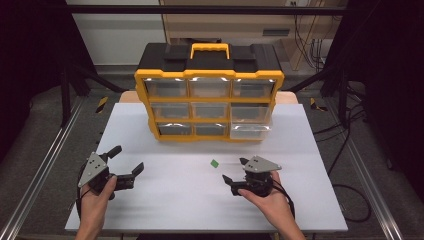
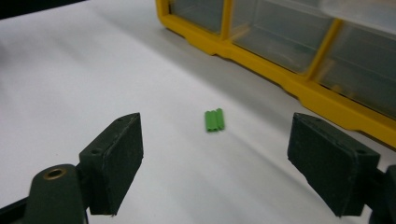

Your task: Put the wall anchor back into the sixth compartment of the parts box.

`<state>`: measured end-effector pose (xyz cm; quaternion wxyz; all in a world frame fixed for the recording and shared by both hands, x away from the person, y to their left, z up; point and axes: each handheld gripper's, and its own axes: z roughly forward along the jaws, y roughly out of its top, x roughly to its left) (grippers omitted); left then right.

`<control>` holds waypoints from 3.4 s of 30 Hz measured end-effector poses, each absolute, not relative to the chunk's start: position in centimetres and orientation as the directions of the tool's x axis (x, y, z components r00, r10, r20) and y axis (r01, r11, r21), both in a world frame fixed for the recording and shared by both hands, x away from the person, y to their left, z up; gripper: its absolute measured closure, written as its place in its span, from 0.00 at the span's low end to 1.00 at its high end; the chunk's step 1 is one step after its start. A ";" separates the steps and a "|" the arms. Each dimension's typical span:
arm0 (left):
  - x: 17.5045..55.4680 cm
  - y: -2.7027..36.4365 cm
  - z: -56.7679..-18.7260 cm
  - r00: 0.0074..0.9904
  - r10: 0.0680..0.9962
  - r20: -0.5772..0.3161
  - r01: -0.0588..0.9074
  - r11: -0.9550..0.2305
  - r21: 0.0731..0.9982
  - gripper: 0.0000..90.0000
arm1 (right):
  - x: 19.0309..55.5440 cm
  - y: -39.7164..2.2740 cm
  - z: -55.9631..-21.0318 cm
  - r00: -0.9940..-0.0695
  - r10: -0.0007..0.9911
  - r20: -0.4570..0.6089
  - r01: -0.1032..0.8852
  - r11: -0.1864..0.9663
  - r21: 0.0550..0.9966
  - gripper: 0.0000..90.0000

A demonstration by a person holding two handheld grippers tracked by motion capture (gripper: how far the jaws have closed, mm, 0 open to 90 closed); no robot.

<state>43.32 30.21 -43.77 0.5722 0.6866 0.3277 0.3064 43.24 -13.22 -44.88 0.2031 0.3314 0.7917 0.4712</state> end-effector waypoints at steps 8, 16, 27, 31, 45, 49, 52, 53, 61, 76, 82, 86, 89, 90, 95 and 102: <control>43.4 30.2 -43.8 0.598 0.800 0.040 0.104 -0.127 0.987 0.01 | 45.0 -9.7 -44.7 -0.715 0.699 -0.011 0.375 0.398 0.837 0.30; 43.4 30.3 -43.8 0.598 0.801 0.036 0.105 -0.123 0.987 0.01 | 46.8 -6.5 -44.6 -0.729 0.683 -0.036 0.379 0.447 0.811 0.40; 43.5 30.3 -43.8 0.600 0.799 0.037 0.106 -0.125 0.987 0.01 | 48.6 -5.7 -45.2 -0.704 0.710 -0.033 0.412 0.445 0.795 0.63; 43.4 30.2 -43.8 0.601 0.798 0.036 0.106 -0.124 0.987 0.01 | 49.1 -6.0 -45.4 -0.681 0.731 -0.040 0.426 0.440 0.791 0.75; 43.4 30.3 -43.8 0.598 0.801 0.034 0.111 -0.125 0.986 0.02 | 49.9 -6.0 -46.8 -0.692 0.720 -0.048 0.477 0.507 0.718 0.91; 43.5 30.3 -43.8 0.599 0.800 0.032 0.114 -0.125 0.986 0.02 | 50.1 -6.1 -47.0 -0.692 0.719 -0.056 0.481 0.518 0.708 0.92; 43.5 30.3 -43.8 0.600 0.799 0.032 0.113 -0.125 0.986 0.02 | 50.1 -6.1 -47.2 -0.696 0.717 -0.046 0.487 0.518 0.703 0.91; 43.5 30.3 -43.8 0.600 0.799 0.029 0.115 -0.122 0.986 0.02 | 50.2 -6.1 -47.2 -0.694 0.719 -0.044 0.490 0.515 0.703 0.91; 43.5 30.2 -43.8 0.604 0.797 0.030 0.116 -0.125 0.985 0.02 | 50.3 -6.1 -47.5 -0.696 0.716 -0.050 0.494 0.529 0.690 0.91; 43.5 30.2 -43.8 0.605 0.796 0.030 0.117 -0.126 0.985 0.02 | 50.3 -6.0 -47.7 -0.701 0.712 -0.048 0.498 0.536 0.682 0.91; 43.5 30.2 -43.8 0.605 0.796 0.029 0.117 -0.126 0.985 0.02 | 50.5 -6.2 -47.8 -0.702 0.709 -0.065 0.490 0.547 0.679 0.91; 43.5 30.2 -43.8 0.607 0.795 0.030 0.117 -0.127 0.985 0.02 | 50.4 -6.2 -47.7 -0.703 0.711 -0.030 0.506 0.529 0.681 0.93; 43.5 30.1 -43.8 0.607 0.794 0.030 0.117 -0.127 0.985 0.02 | 50.4 -6.3 -47.8 -0.716 0.697 -0.040 0.490 0.542 0.683 0.93; 43.5 30.1 -43.8 0.607 0.794 0.029 0.118 -0.127 0.985 0.02 | 50.5 -6.3 -47.8 -0.716 0.697 -0.044 0.489 0.545 0.681 0.92; 43.5 30.1 -43.8 0.608 0.793 0.029 0.119 -0.127 0.985 0.02 | 50.5 -6.1 -48.1 -0.721 0.691 -0.057 0.488 0.564 0.666 0.93; 43.5 30.1 -43.9 0.609 0.793 0.027 0.121 -0.127 0.985 0.02 | 50.4 -6.2 -47.9 -0.719 0.693 -0.058 0.485 0.559 0.673 0.94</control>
